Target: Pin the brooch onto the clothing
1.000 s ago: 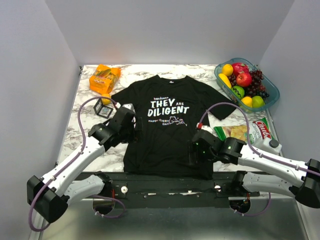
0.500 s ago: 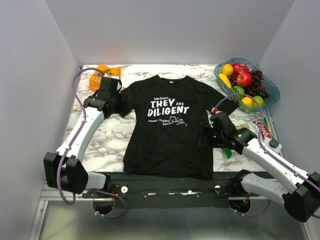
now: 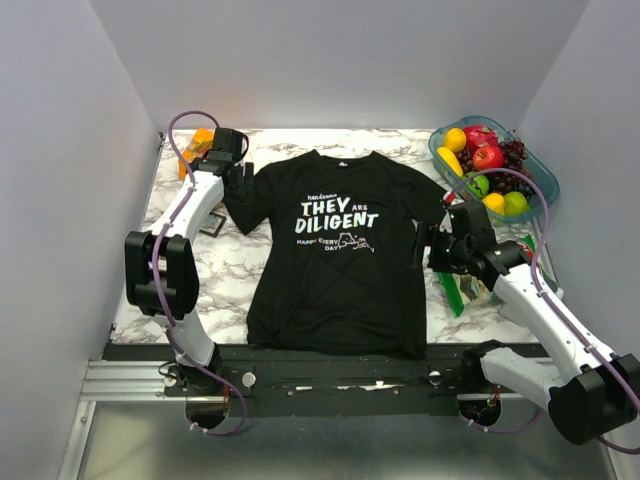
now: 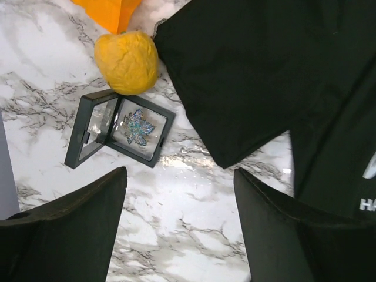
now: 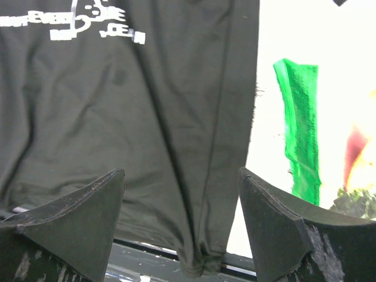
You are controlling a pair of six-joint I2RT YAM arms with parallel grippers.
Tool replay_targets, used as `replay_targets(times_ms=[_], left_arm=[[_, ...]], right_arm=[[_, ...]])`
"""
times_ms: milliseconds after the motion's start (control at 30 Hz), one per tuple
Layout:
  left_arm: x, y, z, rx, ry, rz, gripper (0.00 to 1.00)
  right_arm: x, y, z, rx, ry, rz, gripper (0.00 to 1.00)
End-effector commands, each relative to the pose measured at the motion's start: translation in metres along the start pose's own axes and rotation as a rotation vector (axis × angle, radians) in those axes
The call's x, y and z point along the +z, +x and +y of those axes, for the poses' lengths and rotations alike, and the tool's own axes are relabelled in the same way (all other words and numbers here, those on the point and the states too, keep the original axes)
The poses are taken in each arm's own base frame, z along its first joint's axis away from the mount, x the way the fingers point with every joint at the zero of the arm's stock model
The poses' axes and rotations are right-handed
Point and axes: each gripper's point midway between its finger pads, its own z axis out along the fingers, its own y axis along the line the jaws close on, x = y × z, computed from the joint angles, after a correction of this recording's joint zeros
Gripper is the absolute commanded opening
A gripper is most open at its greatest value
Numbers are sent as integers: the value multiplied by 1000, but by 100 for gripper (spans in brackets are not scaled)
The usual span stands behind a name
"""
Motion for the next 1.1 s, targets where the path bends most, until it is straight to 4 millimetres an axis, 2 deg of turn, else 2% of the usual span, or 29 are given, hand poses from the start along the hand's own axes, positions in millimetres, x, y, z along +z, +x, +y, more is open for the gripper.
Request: replay_targets(times_ms=[0, 133, 200, 433, 667, 867, 1067], left_arm=[[16, 0, 32, 28, -101, 22, 80], [32, 10, 44, 62, -171, 55, 76], [39, 15, 46, 77, -189, 70, 72], [65, 30, 36, 94, -159, 118, 62], [74, 32, 43, 102, -210, 128, 56], [85, 46, 49, 120, -268, 184, 50], [89, 43, 47, 133, -273, 184, 47]], right_arm=[[-5, -6, 11, -24, -63, -9, 85], [-3, 5, 7, -16, -59, 6, 85], [-1, 10, 6, -8, -58, 16, 85], [-1, 16, 5, 10, -64, 26, 85], [1, 16, 9, 10, -83, 32, 85], [0, 17, 8, 7, -86, 26, 85], [1, 22, 8, 7, -94, 38, 85]])
